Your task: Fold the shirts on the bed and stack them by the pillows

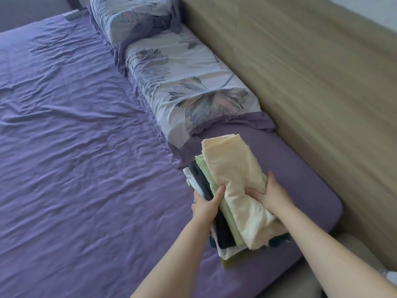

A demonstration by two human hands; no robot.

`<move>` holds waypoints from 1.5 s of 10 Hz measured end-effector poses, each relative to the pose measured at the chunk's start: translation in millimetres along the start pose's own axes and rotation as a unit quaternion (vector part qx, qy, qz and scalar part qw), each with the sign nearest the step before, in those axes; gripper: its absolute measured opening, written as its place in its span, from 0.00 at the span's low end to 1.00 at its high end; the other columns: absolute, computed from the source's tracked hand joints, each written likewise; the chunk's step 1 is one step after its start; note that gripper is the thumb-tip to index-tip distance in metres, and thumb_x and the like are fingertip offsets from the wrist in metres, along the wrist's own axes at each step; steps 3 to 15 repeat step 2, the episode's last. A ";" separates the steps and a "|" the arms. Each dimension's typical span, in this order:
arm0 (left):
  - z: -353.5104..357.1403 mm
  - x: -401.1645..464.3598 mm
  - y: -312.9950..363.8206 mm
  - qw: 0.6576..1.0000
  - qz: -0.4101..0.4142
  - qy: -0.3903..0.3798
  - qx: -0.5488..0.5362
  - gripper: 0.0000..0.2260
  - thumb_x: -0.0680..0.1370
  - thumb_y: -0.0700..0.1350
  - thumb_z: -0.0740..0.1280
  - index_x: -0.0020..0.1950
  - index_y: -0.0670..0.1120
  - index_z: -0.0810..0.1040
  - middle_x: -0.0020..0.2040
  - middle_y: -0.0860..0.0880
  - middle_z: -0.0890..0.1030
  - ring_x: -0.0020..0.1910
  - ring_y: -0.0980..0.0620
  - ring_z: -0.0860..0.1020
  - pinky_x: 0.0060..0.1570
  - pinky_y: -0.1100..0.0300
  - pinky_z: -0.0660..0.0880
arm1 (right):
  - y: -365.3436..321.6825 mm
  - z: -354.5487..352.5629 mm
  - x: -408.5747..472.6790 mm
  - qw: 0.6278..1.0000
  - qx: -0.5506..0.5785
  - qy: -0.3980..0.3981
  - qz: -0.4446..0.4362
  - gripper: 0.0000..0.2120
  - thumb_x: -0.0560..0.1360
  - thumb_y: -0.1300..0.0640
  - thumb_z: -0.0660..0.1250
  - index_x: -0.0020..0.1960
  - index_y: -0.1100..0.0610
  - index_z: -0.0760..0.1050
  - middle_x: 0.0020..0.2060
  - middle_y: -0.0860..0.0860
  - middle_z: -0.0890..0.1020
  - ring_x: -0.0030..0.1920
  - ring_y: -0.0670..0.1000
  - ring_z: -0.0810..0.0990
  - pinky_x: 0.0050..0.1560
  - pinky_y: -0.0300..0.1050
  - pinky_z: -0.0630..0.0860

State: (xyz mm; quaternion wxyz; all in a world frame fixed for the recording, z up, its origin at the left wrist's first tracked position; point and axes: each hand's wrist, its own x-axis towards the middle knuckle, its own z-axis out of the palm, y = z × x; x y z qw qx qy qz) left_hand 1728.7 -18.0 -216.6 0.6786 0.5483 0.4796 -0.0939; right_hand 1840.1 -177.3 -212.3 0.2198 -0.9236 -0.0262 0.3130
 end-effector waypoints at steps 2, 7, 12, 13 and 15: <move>-18.2 -34.9 11.9 0.952 0.090 0.100 0.275 0.31 0.77 0.61 0.59 0.75 0.51 0.54 0.73 0.47 0.64 0.68 0.44 0.67 0.63 0.48 0.68 | -28.6 -20.2 -46.4 0.960 -0.245 0.057 -0.120 0.35 0.78 0.40 0.55 0.76 0.49 0.40 0.76 0.51 0.53 0.74 0.53 0.55 0.71 0.53 0.60; -18.2 -34.9 11.9 0.952 0.090 0.100 0.275 0.31 0.77 0.61 0.59 0.75 0.51 0.54 0.73 0.47 0.64 0.68 0.44 0.67 0.63 0.48 0.68 | -28.6 -20.2 -46.4 0.960 -0.245 0.057 -0.120 0.35 0.78 0.40 0.55 0.76 0.49 0.40 0.76 0.51 0.53 0.74 0.53 0.55 0.71 0.53 0.60; -18.2 -34.9 11.9 0.952 0.090 0.100 0.275 0.31 0.77 0.61 0.59 0.75 0.51 0.54 0.73 0.47 0.64 0.68 0.44 0.67 0.63 0.48 0.68 | -28.6 -20.2 -46.4 0.960 -0.245 0.057 -0.120 0.35 0.78 0.40 0.55 0.76 0.49 0.40 0.76 0.51 0.53 0.74 0.53 0.55 0.71 0.53 0.60; -18.2 -34.9 11.9 0.952 0.090 0.100 0.275 0.31 0.77 0.61 0.59 0.75 0.51 0.54 0.73 0.47 0.64 0.68 0.44 0.67 0.63 0.48 0.68 | -28.6 -20.2 -46.4 0.960 -0.245 0.057 -0.120 0.35 0.78 0.40 0.55 0.76 0.49 0.40 0.76 0.51 0.53 0.74 0.53 0.55 0.71 0.53 0.60; -18.2 -34.9 11.9 0.952 0.090 0.100 0.275 0.31 0.77 0.61 0.59 0.75 0.51 0.54 0.73 0.47 0.64 0.68 0.44 0.67 0.63 0.48 0.68 | -28.6 -20.2 -46.4 0.960 -0.245 0.057 -0.120 0.35 0.78 0.40 0.55 0.76 0.49 0.40 0.76 0.51 0.53 0.74 0.53 0.55 0.71 0.53 0.60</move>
